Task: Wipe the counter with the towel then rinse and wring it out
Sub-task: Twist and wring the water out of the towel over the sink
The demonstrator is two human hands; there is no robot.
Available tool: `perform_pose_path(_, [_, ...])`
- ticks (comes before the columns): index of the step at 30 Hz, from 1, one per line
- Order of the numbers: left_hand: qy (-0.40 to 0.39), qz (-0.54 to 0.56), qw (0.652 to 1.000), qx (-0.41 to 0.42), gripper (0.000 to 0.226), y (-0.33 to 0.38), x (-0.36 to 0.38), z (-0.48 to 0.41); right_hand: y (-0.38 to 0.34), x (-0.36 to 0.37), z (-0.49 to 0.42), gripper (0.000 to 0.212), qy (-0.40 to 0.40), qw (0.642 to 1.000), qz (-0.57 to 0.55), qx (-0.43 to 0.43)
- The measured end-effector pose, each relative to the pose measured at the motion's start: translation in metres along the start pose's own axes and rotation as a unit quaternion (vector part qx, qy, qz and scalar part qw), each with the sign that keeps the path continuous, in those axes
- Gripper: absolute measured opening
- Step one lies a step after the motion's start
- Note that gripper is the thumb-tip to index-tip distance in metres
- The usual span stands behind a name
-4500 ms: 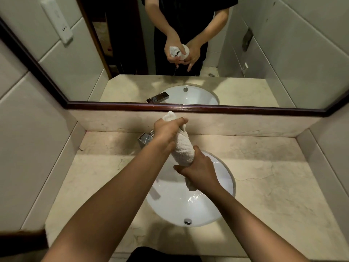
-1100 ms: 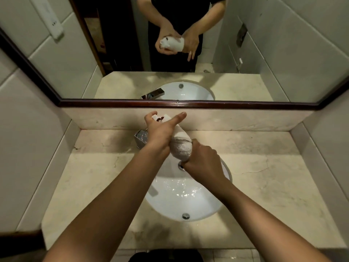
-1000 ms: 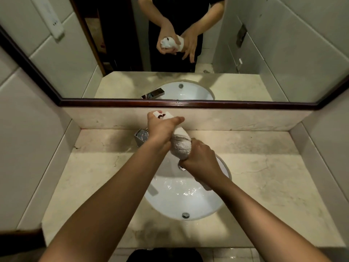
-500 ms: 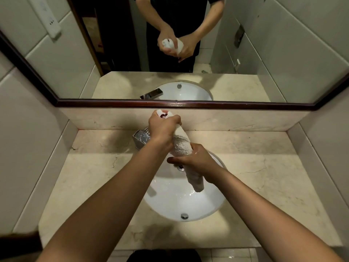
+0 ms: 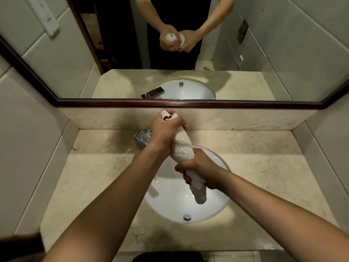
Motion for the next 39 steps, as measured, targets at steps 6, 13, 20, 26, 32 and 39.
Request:
perform_pose_path(6, [-0.066, 0.032, 0.997, 0.025, 0.03, 0.003, 0.003, 0.007, 0.007, 0.009, 0.006, 0.018, -0.061, 0.997, -0.036, 0.021])
perform_pose_path(13, [-0.143, 0.05, 0.987, 0.061, 0.031, 0.011, 0.005, 0.015, 0.011, 0.017, 0.008, 0.026, -0.145, 0.981, -0.123, 0.033])
perform_pose_path(20, [-0.118, 0.075, 0.987, 0.077, 0.028, 0.015, 0.002, -0.004, -0.001, 0.007, -0.01, 0.025, -0.116, 0.99, -0.076, -0.009])
perform_pose_path(26, [-0.009, 0.094, 0.991, 0.093, 0.03, 0.008, -0.017, -0.015, 0.005, -0.016, -0.013, 0.057, -0.048, 0.996, 0.033, -0.061])
perform_pose_path(32, [0.047, 0.063, 0.994, 0.08, 0.057, -0.008, -0.023, -0.016, 0.014, -0.022, -0.016, 0.036, 0.172, 0.95, 0.229, -0.12])
perform_pose_path(39, [0.179, 0.047, 0.982, -0.041, 0.097, -0.016, -0.019, -0.01, 0.018, -0.022, -0.01, 0.04, 0.287, 0.843, 0.421, -0.174])
Point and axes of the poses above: each hand's wrist, its own z-axis away from the middle knuckle, its own x-axis out of the palm, y = z × x, the point moved 5 cm from there along -z, towards the middle knuckle
